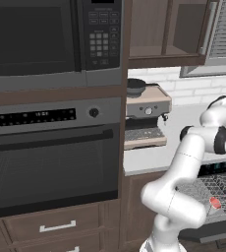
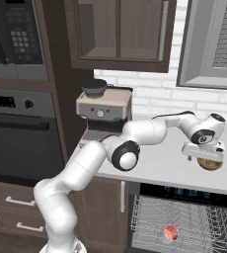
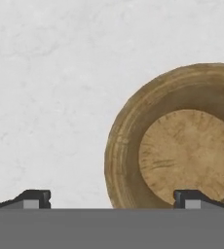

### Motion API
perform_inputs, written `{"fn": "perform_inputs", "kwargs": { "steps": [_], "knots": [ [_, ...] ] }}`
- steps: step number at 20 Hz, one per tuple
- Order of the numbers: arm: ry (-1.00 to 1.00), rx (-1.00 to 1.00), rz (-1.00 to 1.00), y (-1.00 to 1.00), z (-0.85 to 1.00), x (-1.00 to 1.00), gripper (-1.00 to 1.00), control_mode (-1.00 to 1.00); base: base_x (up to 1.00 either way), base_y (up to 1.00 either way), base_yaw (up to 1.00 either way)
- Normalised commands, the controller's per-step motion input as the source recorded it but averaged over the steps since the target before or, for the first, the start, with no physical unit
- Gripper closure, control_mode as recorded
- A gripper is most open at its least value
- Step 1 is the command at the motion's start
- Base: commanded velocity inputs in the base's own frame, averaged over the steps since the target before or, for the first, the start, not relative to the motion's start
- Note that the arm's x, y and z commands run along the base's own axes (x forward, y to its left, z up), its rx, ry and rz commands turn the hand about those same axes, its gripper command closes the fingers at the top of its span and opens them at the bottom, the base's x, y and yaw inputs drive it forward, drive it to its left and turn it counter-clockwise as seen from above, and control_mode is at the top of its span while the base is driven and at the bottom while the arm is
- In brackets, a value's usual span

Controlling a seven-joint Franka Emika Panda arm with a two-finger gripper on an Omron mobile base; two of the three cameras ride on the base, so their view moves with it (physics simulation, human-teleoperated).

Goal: Pick up the cup and bowl from the counter, place them in the dishwasher, and close the dishwasher door.

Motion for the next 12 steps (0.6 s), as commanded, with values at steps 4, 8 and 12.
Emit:
{"fn": "perform_inputs", "kwargs": {
  "steps": [4,8,12],
  "knots": [
    [0.00,0.02,0.00,0.00,-0.39,0.00,-1.00,-1.00,0.00,0.00,0.00],
    [0.00,0.04,0.00,0.00,-0.35,0.00,-1.00,-1.00,0.00,0.00,0.00],
    [0.00,0.02,0.00,0.00,-0.13,0.00,1.00,-1.00,0.00,0.00,0.00]
  ]
}}
